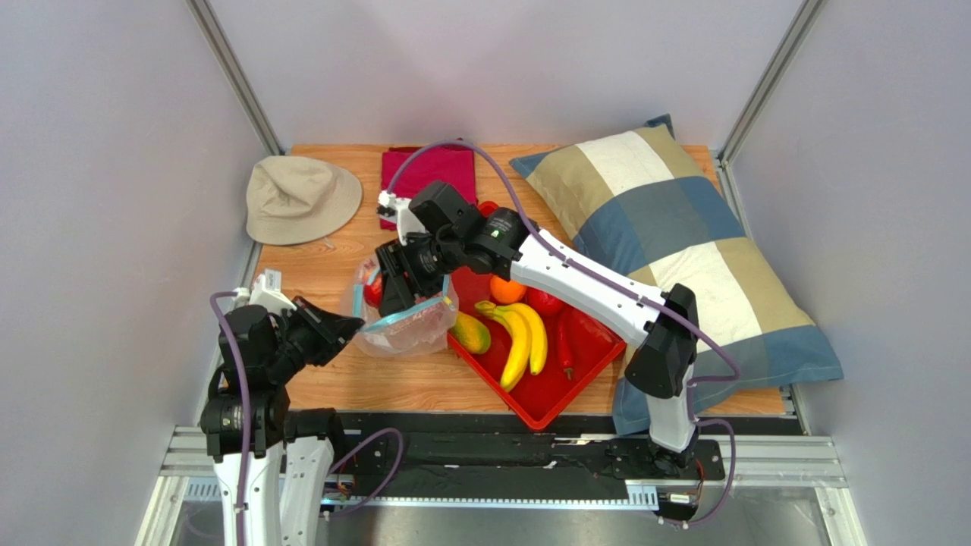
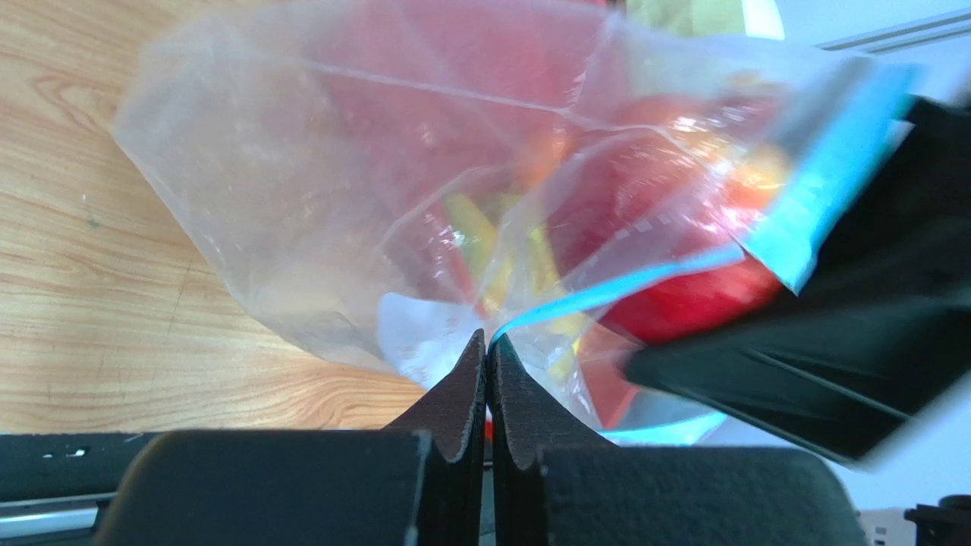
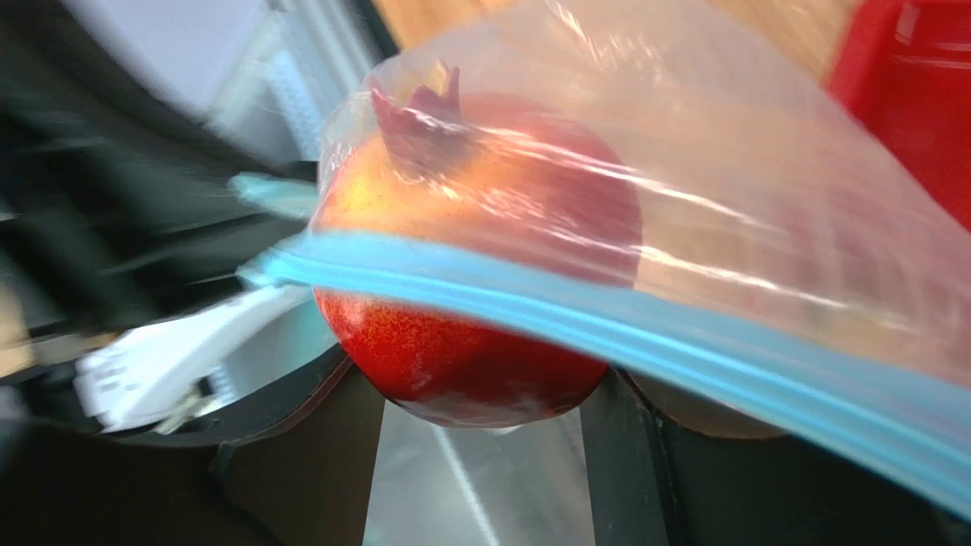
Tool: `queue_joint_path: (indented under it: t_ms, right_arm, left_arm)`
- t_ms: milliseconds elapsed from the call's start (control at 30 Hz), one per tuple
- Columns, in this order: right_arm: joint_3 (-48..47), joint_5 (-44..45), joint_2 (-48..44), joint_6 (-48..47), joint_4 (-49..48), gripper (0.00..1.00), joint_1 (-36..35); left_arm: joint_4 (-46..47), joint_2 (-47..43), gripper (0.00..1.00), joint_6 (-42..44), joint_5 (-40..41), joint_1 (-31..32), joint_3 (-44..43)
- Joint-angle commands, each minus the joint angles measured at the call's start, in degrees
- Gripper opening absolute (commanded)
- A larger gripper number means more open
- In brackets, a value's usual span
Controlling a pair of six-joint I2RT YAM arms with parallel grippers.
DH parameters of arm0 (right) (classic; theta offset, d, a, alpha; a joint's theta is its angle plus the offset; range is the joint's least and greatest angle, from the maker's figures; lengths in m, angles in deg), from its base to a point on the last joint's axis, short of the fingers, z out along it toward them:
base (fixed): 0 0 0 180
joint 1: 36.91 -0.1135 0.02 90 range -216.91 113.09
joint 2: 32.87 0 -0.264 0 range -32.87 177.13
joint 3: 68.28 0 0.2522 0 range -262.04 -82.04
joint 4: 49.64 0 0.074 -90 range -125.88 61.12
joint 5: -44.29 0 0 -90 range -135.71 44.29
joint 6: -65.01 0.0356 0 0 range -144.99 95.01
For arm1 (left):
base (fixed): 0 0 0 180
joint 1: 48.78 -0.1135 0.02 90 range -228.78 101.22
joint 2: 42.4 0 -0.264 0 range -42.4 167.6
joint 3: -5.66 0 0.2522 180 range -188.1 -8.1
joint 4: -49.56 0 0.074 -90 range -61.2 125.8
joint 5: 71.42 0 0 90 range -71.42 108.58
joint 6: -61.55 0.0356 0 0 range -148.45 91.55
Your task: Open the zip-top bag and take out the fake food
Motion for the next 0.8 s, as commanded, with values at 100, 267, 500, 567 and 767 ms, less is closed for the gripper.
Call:
queue_joint_path:
  t_ms: [100, 267, 500, 567, 767]
  right_arm:
    - [-3.9, -11.0, -2.8, 11.9, 0.8, 0.11, 0.1]
    - [-2.8, -14.5, -0.6, 19.0, -5.9, 0.09, 1.0]
    - [-2.5, -21.4, 1.3, 32.1, -16.0, 0.09, 1.5]
    - [-1.2, -24.0, 0.1, 33.6, -17.1, 0.09, 1.7]
    - [6.8, -35.7, -3.7, 25.8, -18.1, 0.1, 3.8]
  left_arm:
    - [-0.8, 1.1, 0.0, 1.0, 0.8, 0.1, -0.3]
    - [2.8, 1.7, 0.0, -2.8, -2.6, 0.1, -0.2]
    - [2.4, 1.1, 0.0, -3.2, -2.5, 0.1, 0.4]
    - [0.3, 1.4, 0.0, -2.7, 0.2, 0.1, -0.2]
    - [-3.4, 6.9, 0.0, 0.3, 7.4, 0.1, -5.3]
